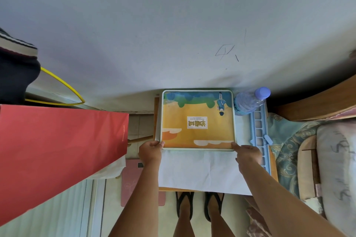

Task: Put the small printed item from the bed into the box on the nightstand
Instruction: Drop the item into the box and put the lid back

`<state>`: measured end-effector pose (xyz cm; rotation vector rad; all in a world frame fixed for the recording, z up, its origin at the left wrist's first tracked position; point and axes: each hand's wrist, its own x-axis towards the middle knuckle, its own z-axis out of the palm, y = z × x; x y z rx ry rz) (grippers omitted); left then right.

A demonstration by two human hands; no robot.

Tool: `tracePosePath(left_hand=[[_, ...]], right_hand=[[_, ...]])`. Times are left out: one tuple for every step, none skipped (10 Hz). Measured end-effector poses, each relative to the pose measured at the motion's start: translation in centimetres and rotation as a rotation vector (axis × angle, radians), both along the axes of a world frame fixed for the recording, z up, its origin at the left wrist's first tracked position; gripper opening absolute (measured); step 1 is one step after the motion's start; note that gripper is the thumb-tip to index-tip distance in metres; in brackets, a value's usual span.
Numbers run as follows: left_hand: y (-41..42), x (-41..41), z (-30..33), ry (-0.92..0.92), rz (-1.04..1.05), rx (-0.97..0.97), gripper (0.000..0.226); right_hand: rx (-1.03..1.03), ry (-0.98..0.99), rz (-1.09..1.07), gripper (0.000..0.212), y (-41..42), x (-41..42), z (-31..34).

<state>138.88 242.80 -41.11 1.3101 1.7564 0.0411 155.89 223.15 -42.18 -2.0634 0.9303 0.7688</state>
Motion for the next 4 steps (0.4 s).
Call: tracePosePath(left_hand=[[-0.4, -0.1, 0.1, 0.0, 0.007, 0.013, 0.023], [-0.4, -0.1, 0.4, -0.004, -0.011, 0.007, 0.024], [-0.5, -0.3, 0.7, -0.004, -0.053, 0.005, 0.029], [-1.4, -1.1, 1.4, -0.003, -0.131, -0.018, 0.04]], right_hand=[[0.002, -0.004, 0.038, 0.037, -0.3, -0.1, -0.1], [0.049, 0.002, 0.083, 0.034, -0.3, -0.2, 0.1], [0.04, 0.019, 0.107, 0.038, -0.3, -0.1, 0.5], [0.051, 0.029, 0.164, 0.04, -0.8, -0.5, 1.4]])
